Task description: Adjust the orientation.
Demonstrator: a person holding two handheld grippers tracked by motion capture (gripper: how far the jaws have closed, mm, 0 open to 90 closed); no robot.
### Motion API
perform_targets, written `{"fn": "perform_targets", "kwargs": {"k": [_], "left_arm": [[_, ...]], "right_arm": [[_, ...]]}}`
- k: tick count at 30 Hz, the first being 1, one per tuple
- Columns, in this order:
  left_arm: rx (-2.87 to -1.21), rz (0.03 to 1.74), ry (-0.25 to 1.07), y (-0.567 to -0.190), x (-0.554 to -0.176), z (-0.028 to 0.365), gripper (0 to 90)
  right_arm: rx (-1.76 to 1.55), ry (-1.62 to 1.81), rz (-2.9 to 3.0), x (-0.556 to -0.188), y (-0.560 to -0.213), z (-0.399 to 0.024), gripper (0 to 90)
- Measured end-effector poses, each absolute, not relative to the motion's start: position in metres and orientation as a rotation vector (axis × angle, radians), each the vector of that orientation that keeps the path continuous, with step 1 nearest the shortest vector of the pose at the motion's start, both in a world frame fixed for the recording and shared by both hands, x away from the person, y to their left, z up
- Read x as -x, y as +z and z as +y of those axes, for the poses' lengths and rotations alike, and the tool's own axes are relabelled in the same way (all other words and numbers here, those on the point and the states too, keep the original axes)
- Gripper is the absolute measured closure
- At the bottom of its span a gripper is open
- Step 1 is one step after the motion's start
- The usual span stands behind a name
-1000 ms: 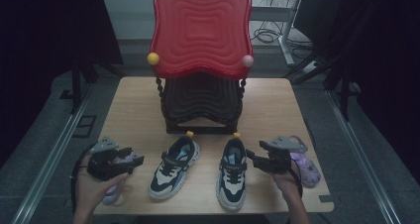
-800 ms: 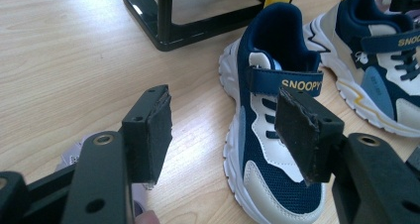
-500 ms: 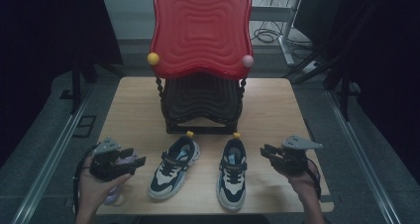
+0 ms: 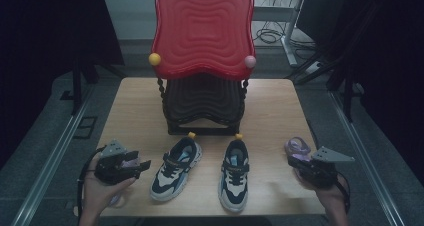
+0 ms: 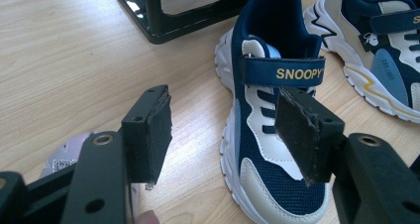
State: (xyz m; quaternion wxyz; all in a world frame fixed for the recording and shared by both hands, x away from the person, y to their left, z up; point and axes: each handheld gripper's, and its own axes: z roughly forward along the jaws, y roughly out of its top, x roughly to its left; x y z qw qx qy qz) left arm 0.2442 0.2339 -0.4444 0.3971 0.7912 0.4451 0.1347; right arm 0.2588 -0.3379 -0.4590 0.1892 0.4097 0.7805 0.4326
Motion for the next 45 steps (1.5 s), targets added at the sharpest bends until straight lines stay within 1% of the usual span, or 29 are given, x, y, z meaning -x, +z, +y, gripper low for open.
{"fn": "perform_targets", "kwargs": {"k": [6, 14, 25, 38, 45], "left_arm": [[-2.007, 1.134, 0.353, -0.444, -0.243, 0.232, 38.8], [-2.025, 1.129, 0.351, -0.444, -0.244, 0.226, 38.5], [-2.022, 1.114, 0.344, -0.442, -0.245, 0.227, 38.4], [-2.035, 1.113, 0.335, -0.446, -0.247, 0.225, 38.2], [-2.039, 1.116, 0.335, -0.447, -0.246, 0.225, 38.0]], "right_arm": [[-1.144, 1.221, 2.182, -0.258, -0.457, -0.345, 89.6], [-1.203, 1.205, 2.125, -0.255, -0.457, -0.372, 89.6], [-1.282, 1.173, 2.082, -0.250, -0.463, -0.394, 89.6], [-1.406, 1.100, 2.032, -0.255, -0.485, -0.426, 89.6], [-1.448, 1.061, 2.027, -0.257, -0.495, -0.435, 89.7]]}}
